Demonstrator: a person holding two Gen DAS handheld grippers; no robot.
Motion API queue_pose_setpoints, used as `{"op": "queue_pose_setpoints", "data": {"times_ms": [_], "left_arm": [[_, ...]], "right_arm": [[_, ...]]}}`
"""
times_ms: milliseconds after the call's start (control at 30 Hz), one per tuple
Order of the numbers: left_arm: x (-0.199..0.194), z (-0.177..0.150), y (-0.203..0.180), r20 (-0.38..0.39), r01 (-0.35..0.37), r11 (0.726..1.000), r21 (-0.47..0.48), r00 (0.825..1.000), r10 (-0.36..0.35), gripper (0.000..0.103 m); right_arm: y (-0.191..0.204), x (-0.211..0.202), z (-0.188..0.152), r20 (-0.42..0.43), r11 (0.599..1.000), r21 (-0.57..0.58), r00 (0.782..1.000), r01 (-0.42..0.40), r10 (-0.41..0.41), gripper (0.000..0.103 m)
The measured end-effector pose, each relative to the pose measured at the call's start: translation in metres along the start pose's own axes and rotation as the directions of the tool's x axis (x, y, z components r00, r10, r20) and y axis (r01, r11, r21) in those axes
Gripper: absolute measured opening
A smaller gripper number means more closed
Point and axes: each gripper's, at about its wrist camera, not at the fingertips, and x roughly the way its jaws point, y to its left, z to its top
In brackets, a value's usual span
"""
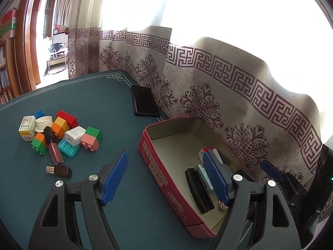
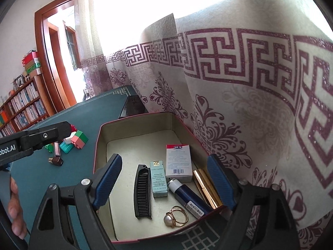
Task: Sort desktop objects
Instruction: 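Carry the comb and ring into the red tin and open both grippers, then grasp the green-orange brick with the left gripper while the right gripper grasps the pink-green brick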
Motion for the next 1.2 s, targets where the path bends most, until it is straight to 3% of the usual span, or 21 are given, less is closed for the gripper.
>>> {"op": "queue_pose_setpoints", "data": {"times_ms": [633, 767, 1200], "left_arm": [[-0.019, -0.003, 0.08, 0.024, -0.083, 0.989, -0.123, 0.996, 0.087, 0.078], [-0.022, -0.006, 0.104, 0.018, -0.107, 0.981, -0.163, 0.994, 0.111, 0.077], [-0.031, -0.009, 0.194, 0.008, -0.232, 0.936, -0.266, 0.97, 0.243, 0.077]], "right_arm": [[0.063, 0.006, 0.011, 0.008, 0.996, -0.031, 0.996, -0.086, 0.087, 0.09], [0.086, 0.009, 0.011, 0.007, 0.992, -0.058, 0.993, -0.115, 0.115, 0.099], [0.148, 0.029, 0.007, -0.03, 0.971, -0.128, 0.979, -0.204, 0.202, 0.099]]}}
